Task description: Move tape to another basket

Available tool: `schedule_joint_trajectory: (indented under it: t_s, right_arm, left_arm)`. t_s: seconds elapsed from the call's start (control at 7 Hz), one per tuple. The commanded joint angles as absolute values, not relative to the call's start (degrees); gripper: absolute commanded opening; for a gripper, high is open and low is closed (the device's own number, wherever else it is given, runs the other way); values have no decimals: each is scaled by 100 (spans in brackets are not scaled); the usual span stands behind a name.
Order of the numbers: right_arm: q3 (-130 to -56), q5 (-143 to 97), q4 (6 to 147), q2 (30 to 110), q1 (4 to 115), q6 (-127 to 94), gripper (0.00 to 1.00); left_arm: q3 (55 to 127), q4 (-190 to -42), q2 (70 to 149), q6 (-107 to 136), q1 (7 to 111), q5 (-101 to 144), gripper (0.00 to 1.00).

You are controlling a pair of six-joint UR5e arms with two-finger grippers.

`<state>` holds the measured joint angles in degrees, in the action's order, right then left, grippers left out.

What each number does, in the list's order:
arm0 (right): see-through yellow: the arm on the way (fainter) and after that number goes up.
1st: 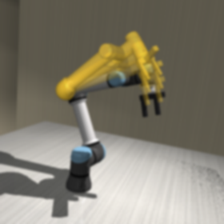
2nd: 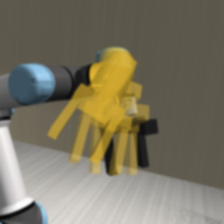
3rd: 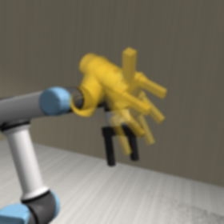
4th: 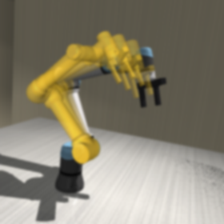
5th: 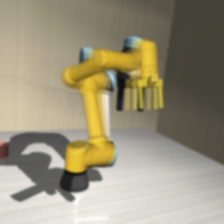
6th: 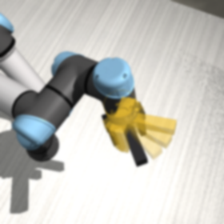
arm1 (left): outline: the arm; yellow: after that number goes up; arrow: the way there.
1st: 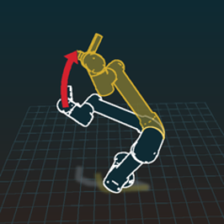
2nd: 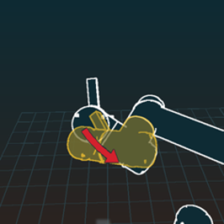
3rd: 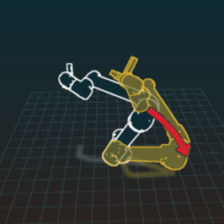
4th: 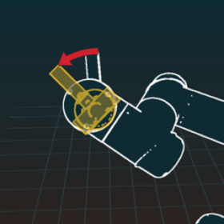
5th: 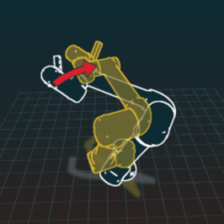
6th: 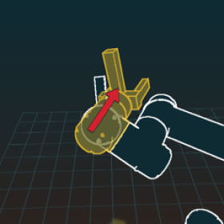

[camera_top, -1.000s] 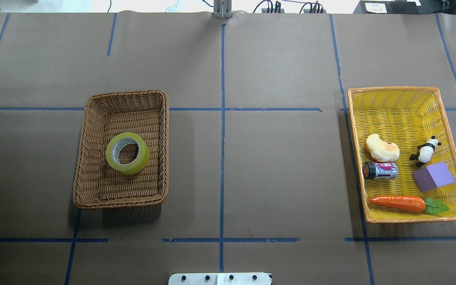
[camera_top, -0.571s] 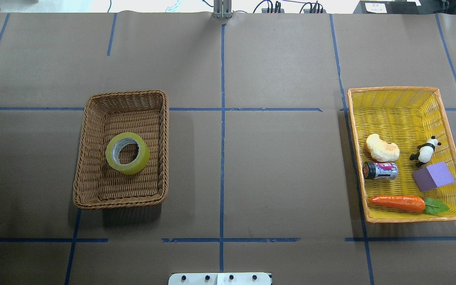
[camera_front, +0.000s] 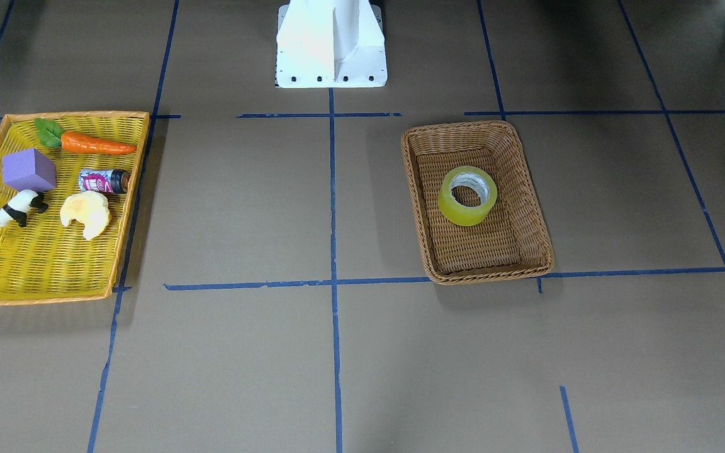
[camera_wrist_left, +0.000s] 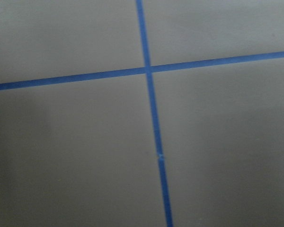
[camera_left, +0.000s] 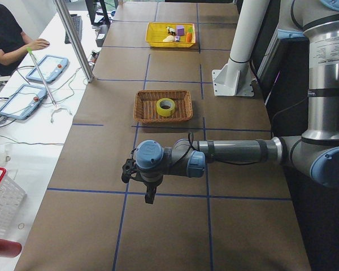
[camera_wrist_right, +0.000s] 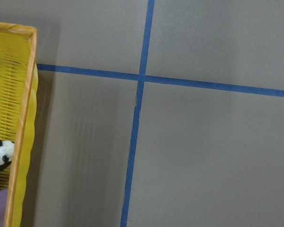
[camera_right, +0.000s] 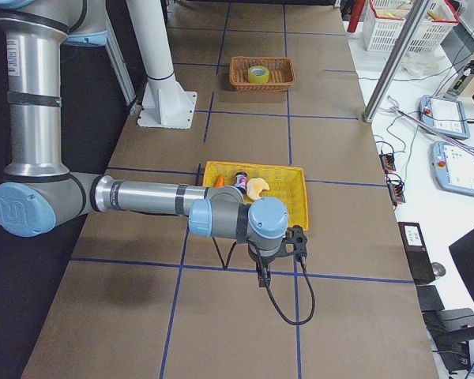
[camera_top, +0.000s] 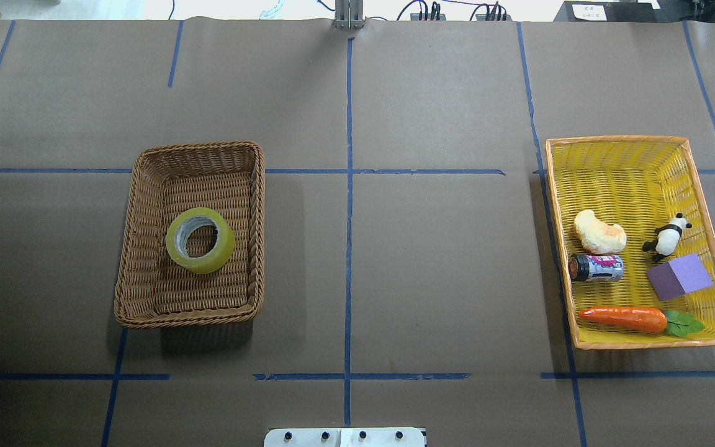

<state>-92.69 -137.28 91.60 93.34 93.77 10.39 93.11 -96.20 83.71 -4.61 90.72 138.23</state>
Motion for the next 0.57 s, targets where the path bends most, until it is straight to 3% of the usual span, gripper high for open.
schedule_joint_trajectory:
  t_s: [0.0,0.43]
  right_arm:
    - [-9272,-13729,9158,9325,9360,1020,100]
    - [-9264,-13720,9167,9325,9360,1020,100]
  left_arm:
    - [9447,-9109,8402,-501,9211,13825,100]
    - [9720,-8614,8429,-466,9114,13266,100]
